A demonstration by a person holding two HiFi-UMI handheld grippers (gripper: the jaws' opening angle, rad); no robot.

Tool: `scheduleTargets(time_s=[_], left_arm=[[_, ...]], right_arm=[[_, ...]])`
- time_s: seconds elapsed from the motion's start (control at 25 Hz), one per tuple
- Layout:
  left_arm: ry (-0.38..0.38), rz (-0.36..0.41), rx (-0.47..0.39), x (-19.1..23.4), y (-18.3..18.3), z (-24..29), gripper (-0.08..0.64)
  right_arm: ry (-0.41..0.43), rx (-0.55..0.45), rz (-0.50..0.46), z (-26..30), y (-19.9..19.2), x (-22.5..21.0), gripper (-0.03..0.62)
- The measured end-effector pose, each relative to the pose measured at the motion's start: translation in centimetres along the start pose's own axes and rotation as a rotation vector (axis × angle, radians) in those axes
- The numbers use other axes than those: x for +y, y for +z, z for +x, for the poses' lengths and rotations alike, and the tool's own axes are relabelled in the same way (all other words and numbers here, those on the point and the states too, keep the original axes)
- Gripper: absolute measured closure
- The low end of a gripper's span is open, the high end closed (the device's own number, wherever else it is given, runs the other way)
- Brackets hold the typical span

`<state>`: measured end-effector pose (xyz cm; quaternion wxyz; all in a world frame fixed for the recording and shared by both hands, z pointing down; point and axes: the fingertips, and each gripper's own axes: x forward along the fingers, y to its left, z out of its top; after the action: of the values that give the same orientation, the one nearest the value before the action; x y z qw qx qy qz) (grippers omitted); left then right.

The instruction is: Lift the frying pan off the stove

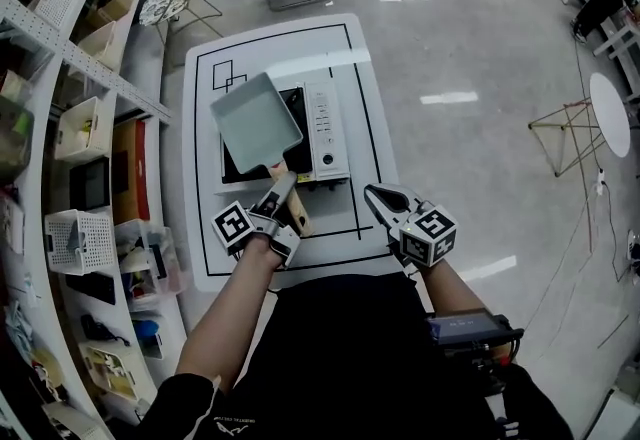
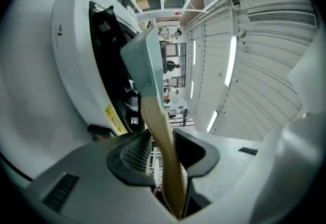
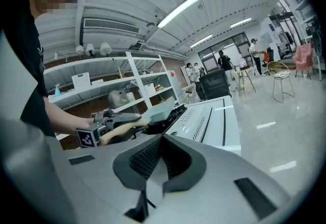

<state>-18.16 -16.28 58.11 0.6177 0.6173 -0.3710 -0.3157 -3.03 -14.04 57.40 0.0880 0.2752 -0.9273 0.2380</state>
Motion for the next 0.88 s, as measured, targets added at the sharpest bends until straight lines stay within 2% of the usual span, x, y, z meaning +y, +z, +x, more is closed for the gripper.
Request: scheduleTargets(time_s=[0.52, 0.88], left_arm=[[0.044, -0.017, 0.057, 0.22, -0.19, -0.09, 0.451], [0.048, 0.021, 0.111, 0.04, -0.46, -0.36, 0.449]], right_arm=[[0.003, -0.004, 0.024, -0.03, -0.31, -0.20, 0.568], [0.005, -0.003, 0.032, -0.01, -0.63, -0.21, 0.568]])
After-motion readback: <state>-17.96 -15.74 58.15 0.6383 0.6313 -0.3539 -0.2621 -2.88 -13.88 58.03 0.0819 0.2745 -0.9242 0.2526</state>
